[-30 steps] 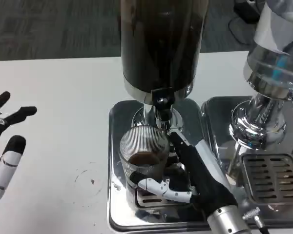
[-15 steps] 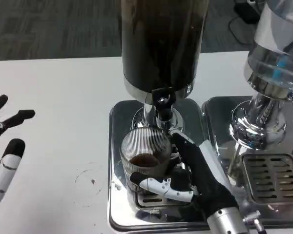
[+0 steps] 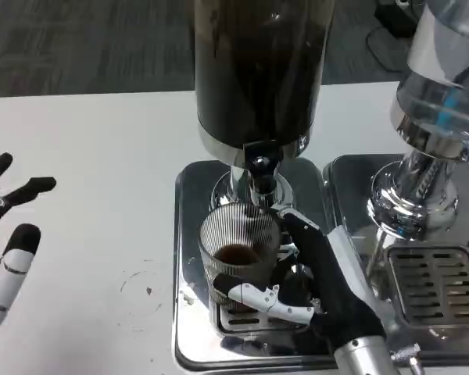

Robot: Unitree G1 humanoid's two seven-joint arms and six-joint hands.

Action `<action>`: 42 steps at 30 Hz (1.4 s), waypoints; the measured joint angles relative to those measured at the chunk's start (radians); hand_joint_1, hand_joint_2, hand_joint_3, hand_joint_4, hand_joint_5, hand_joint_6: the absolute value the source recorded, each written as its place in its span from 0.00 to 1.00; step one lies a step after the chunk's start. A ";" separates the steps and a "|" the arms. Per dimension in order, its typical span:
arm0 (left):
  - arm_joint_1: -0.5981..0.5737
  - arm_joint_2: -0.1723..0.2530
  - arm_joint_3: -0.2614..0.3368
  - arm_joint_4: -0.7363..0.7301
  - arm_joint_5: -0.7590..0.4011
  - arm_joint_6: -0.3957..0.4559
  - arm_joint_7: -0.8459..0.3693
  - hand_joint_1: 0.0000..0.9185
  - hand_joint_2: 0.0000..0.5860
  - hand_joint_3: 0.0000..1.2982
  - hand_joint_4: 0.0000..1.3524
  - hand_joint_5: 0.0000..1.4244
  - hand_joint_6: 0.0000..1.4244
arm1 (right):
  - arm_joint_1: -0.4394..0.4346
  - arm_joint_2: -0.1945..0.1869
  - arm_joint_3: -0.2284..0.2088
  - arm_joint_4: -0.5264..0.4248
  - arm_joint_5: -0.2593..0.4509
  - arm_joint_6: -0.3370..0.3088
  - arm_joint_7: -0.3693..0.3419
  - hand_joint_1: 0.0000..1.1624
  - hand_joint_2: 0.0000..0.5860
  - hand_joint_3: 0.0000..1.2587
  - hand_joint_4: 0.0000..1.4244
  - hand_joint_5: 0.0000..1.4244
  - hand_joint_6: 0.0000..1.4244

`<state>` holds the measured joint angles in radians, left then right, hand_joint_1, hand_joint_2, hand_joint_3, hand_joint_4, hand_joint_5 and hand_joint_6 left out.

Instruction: Grasp the cup under the faucet to collect the drink, then remove the cup.

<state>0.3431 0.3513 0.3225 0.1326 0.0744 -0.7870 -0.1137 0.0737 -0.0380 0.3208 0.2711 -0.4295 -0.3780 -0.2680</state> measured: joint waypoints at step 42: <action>-0.068 0.027 -0.027 0.047 -0.007 0.003 -0.015 0.00 0.41 0.26 0.01 0.15 0.02 | 0.089 -0.007 -0.074 -0.057 -0.028 -0.072 -0.092 0.78 0.24 0.41 0.41 0.58 0.79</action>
<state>0.2753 0.3780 0.2951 0.1792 0.0671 -0.7841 -0.1285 0.1626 -0.0452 0.2470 0.2137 -0.4572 -0.4499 -0.3602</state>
